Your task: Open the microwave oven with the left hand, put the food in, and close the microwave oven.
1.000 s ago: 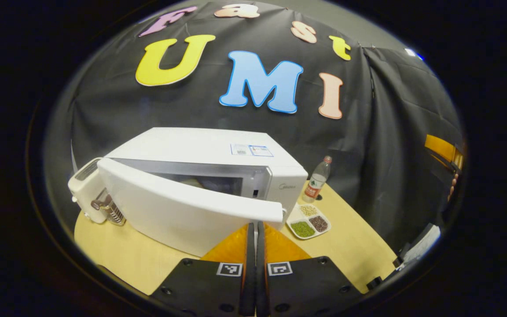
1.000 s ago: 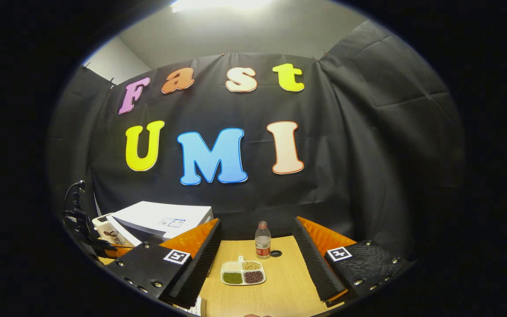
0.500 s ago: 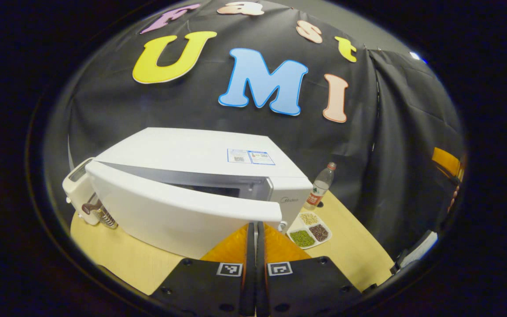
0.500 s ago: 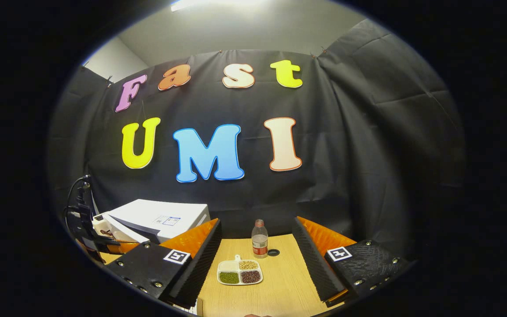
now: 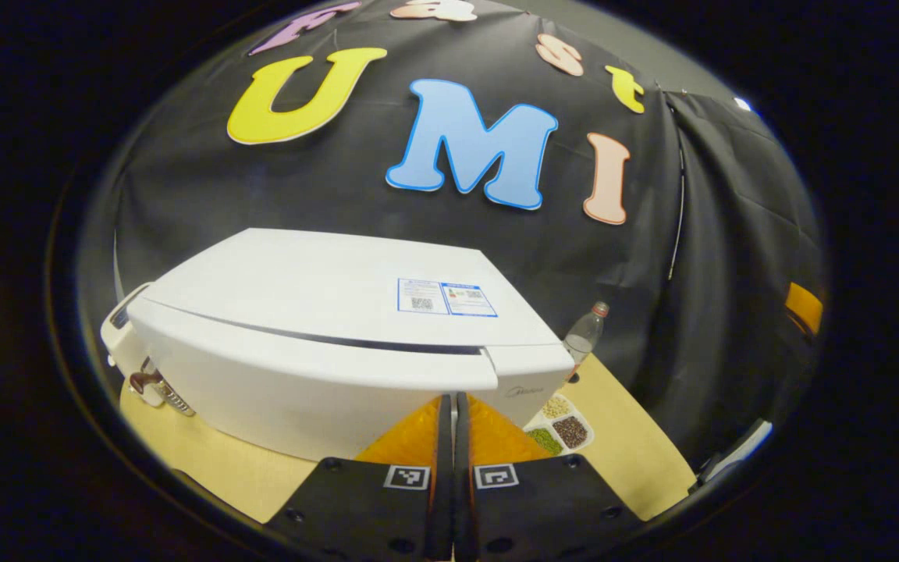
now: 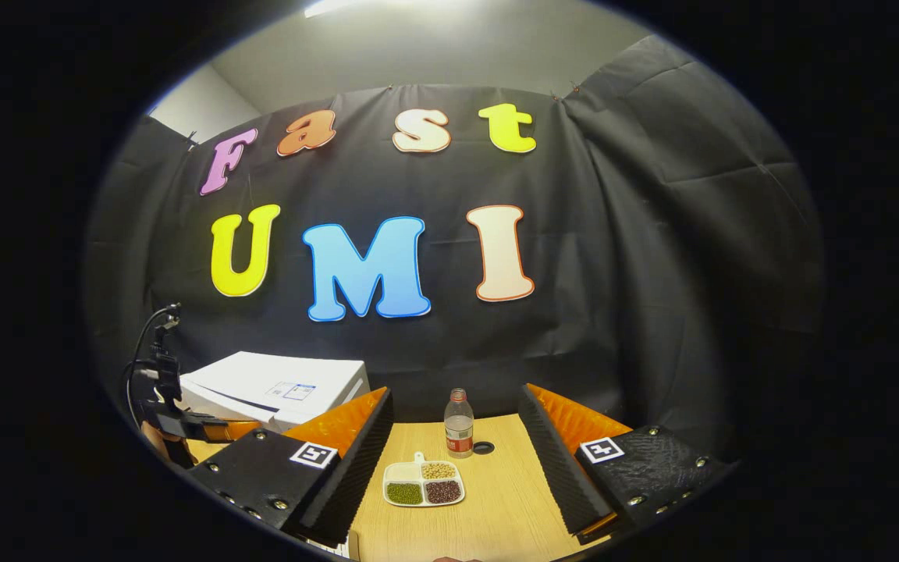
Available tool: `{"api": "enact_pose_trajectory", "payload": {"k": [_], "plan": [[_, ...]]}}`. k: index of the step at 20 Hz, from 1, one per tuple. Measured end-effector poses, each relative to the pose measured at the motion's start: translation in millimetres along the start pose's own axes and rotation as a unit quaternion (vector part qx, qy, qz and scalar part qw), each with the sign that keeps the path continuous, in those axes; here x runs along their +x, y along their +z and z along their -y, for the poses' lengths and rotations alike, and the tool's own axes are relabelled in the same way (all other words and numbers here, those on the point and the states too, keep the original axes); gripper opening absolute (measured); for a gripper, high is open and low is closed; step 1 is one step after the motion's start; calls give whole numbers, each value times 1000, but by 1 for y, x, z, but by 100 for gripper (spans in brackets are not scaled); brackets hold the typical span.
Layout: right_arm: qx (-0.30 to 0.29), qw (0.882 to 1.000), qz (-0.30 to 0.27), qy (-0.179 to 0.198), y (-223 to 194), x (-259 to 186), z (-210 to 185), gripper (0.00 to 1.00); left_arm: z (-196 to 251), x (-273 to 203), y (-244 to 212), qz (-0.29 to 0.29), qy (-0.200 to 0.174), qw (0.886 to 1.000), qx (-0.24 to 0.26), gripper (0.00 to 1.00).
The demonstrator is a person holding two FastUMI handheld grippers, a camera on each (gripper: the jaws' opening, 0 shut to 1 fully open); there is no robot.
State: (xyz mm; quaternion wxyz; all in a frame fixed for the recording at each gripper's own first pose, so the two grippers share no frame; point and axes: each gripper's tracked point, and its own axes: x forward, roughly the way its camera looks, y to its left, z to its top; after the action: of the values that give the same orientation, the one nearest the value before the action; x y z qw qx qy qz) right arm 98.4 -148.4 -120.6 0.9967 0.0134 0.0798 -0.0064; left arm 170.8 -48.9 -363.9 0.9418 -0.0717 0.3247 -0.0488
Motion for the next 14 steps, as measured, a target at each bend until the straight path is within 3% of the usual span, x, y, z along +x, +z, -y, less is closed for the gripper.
{"api": "enact_pose_trajectory", "payload": {"k": [5,6,7,10,14], "plan": [[-6,1000,1,-3,2,2,-1,97,0,3,4,10,-5,1000,-4,7],[-7,1000,3,-3,5,1,-1,97,-8,10,9,14,13,1000,3,7],[-8,1000,3,-4,4,1,-2,97,-8,9,-3,-10,8,1000,-9,7],[-8,1000,5,-8,7,-4,-4,97,-9,8,4,-1,1,1000,-7,7],[-10,1000,15,-4,18,-13,-20,97,-15,-22,32,33,11,999,5,7]]}}
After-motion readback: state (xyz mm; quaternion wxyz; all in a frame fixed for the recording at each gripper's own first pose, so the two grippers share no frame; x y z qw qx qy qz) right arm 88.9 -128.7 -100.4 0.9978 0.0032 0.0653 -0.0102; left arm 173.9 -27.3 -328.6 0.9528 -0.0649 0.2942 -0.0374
